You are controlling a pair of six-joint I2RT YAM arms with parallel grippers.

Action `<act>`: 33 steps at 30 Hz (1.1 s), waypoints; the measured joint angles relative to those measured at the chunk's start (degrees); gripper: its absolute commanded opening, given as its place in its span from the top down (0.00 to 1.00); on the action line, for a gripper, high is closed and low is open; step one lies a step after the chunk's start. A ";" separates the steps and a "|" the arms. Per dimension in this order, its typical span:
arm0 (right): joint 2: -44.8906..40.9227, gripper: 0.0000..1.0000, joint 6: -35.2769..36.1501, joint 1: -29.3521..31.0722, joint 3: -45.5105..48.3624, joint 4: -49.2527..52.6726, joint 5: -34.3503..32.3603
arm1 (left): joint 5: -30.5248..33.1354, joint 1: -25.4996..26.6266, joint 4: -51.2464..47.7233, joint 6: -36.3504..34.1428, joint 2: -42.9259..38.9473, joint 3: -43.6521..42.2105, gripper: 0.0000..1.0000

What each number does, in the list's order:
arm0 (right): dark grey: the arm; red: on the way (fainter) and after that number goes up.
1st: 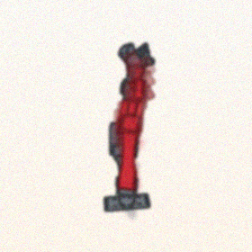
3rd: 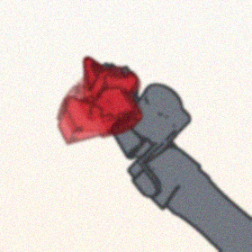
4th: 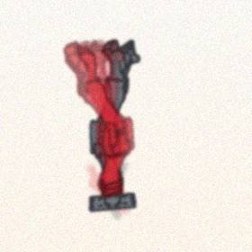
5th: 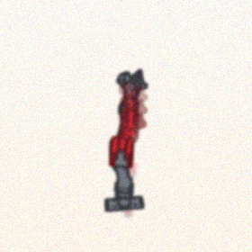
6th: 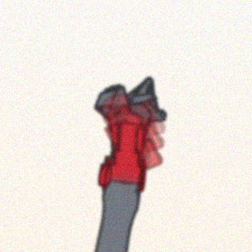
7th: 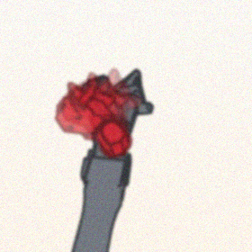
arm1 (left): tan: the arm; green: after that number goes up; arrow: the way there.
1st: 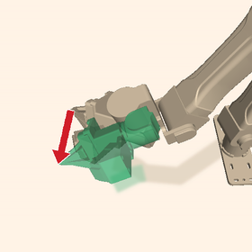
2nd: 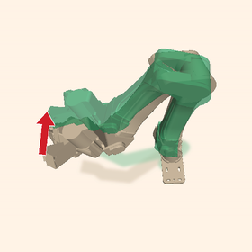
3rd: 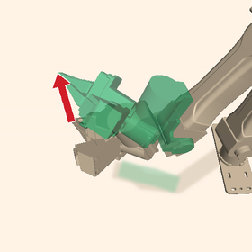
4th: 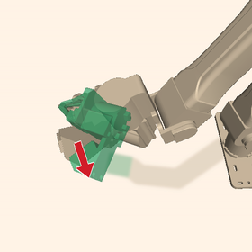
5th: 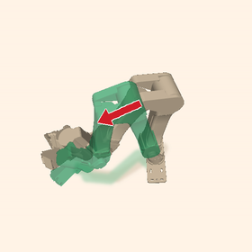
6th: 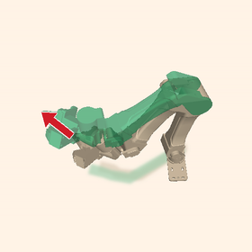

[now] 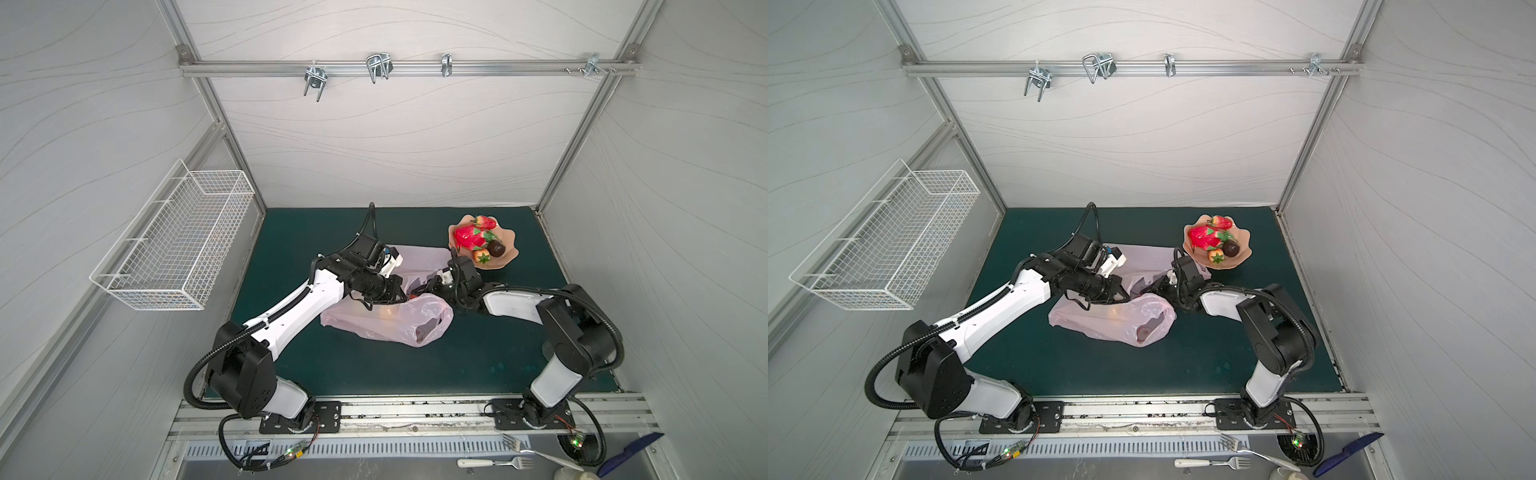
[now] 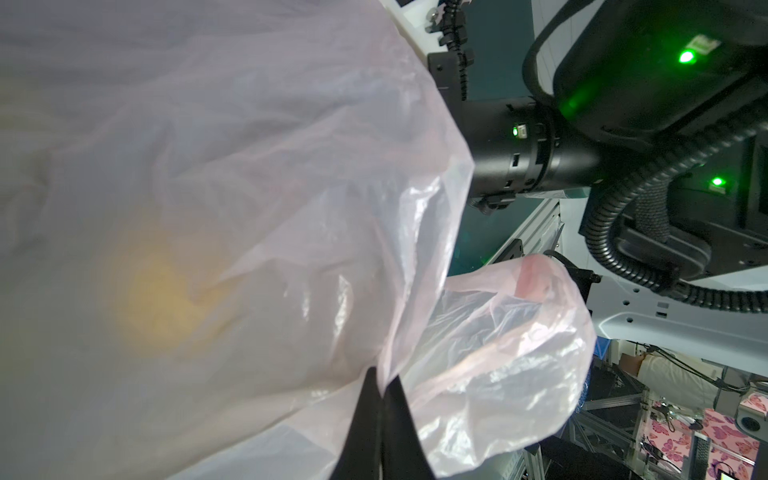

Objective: Place the fruits into the plastic bag
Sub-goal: 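Lower the strawberry into the bag and open the right gripper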

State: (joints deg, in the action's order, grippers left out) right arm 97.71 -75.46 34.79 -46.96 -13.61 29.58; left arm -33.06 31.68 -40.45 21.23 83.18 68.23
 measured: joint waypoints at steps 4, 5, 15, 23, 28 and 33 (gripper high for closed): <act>2.58 0.89 -0.70 1.66 -2.27 -0.96 0.20 | -0.07 0.02 0.02 0.02 -0.20 0.33 1.00; 3.19 0.89 -1.01 2.03 -2.82 -1.09 0.31 | -0.09 0.02 0.00 0.02 -0.24 0.33 1.00; 9.64 0.84 -3.17 4.76 -7.61 -4.13 2.43 | -0.20 0.09 0.02 0.00 -1.40 0.33 1.00; 13.33 0.59 -3.67 5.51 -11.76 -4.74 5.22 | -0.22 0.09 0.02 0.00 -1.64 0.33 1.00; 13.66 0.36 -3.58 5.86 -12.74 -4.96 7.10 | -0.20 0.09 0.02 -0.02 -1.77 0.33 1.00; 13.66 0.25 -2.73 5.86 -12.66 -4.94 8.39 | -0.17 0.09 0.02 -0.02 -1.84 0.31 1.00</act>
State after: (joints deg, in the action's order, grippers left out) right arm 111.37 -78.19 40.64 -59.61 -18.55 37.98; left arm -33.23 31.77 -40.42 21.21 81.34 68.53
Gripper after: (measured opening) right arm 0.729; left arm 0.048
